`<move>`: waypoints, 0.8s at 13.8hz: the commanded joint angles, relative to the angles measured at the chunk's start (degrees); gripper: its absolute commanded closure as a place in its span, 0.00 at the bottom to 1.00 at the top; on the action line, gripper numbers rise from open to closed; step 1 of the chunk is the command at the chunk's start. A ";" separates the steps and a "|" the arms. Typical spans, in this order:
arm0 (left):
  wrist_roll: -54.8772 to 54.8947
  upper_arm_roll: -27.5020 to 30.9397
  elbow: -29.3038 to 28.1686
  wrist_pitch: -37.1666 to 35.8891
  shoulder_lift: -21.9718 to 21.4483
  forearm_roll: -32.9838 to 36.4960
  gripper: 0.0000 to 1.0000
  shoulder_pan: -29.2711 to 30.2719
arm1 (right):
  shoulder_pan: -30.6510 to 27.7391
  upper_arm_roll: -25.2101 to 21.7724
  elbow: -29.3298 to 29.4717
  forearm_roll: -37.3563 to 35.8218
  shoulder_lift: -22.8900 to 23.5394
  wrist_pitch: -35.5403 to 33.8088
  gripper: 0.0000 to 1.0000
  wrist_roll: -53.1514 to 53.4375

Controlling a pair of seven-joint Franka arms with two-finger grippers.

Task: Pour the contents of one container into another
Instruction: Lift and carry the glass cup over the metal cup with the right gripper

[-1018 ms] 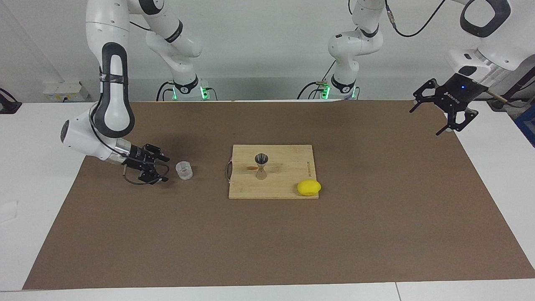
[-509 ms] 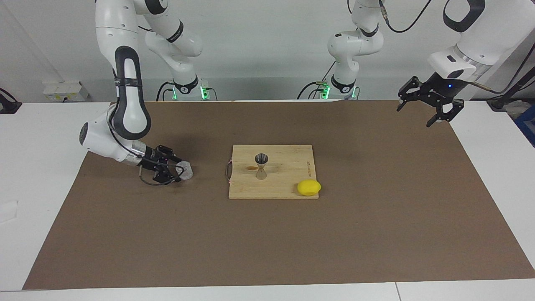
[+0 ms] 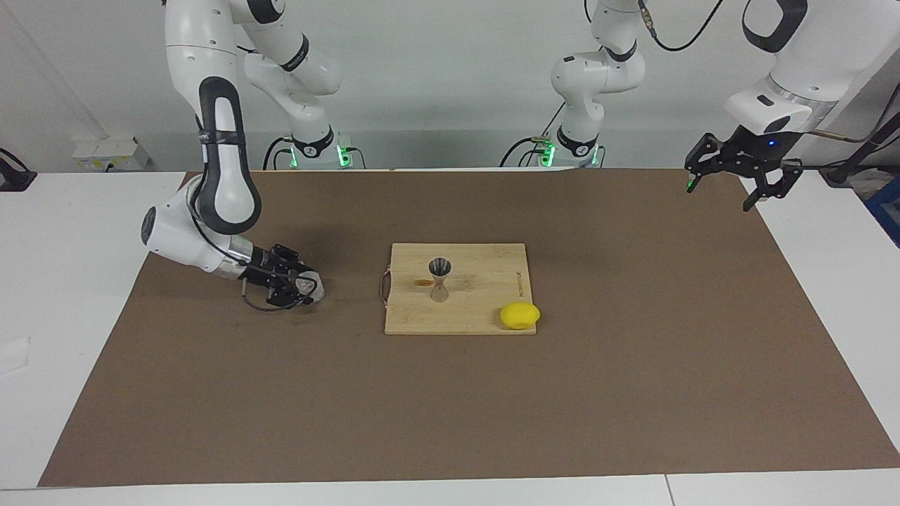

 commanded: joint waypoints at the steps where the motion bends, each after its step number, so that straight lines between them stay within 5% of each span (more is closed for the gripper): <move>1: -4.36 0.37 -1.76 -2.19 -1.97 1.41 0.00 -1.37 | 0.39 0.21 -0.95 2.61 -1.05 1.07 0.22 -0.54; 3: -8.56 0.37 -1.06 -3.51 -1.97 1.06 0.00 -1.90 | 0.39 0.21 -0.86 2.79 -1.14 1.07 0.29 -0.54; 7: -10.08 -0.33 0.96 -4.57 -1.35 -0.09 0.00 -1.72 | 0.39 0.12 0.45 2.79 -2.11 0.81 0.79 1.47; 11: -14.21 0.37 1.05 -5.10 -1.35 -2.81 0.00 -1.20 | 2.22 0.39 1.25 2.61 -4.65 0.89 0.93 7.00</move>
